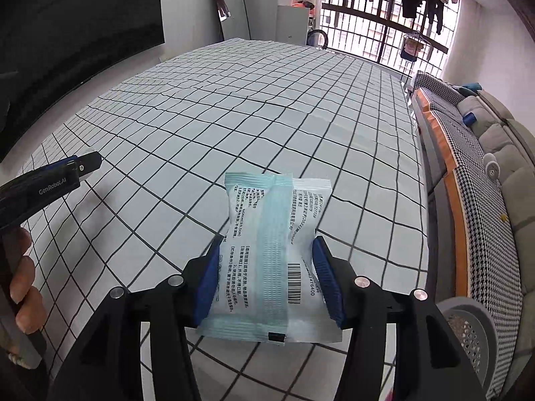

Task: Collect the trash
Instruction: 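Carry the cap and packet over the basket and open both grippers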

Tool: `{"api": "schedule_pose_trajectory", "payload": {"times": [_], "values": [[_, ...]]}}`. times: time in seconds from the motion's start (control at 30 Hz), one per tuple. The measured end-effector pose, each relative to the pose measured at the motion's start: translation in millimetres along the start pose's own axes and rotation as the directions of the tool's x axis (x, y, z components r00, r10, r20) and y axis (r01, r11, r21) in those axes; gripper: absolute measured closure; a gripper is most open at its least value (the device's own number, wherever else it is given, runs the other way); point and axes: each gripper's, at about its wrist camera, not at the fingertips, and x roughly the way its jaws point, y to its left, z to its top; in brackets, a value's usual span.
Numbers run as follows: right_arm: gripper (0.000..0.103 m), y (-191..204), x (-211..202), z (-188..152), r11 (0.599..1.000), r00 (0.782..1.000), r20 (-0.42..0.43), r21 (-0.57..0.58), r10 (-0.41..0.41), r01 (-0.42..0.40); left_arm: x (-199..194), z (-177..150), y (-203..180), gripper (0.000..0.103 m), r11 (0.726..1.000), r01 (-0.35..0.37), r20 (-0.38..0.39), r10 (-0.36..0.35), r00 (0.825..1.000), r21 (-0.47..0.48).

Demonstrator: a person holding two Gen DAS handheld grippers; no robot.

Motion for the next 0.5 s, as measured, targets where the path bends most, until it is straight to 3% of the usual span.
{"api": "schedule_pose_trajectory", "payload": {"times": [0.33,0.5], "values": [[0.051,-48.1,-43.9,-67.2,0.978,0.997,0.001,0.194,-0.074,0.073,-33.9,-7.2,-24.4,0.064,0.997,0.022,0.071,-0.028,0.997,0.079],[0.051,-80.1,-76.4,-100.6,0.952,0.992,0.019,0.283,-0.124,0.114,-65.5,-19.1,-48.2,0.064,0.986,0.079,0.086,-0.092,0.992,0.144]]}}
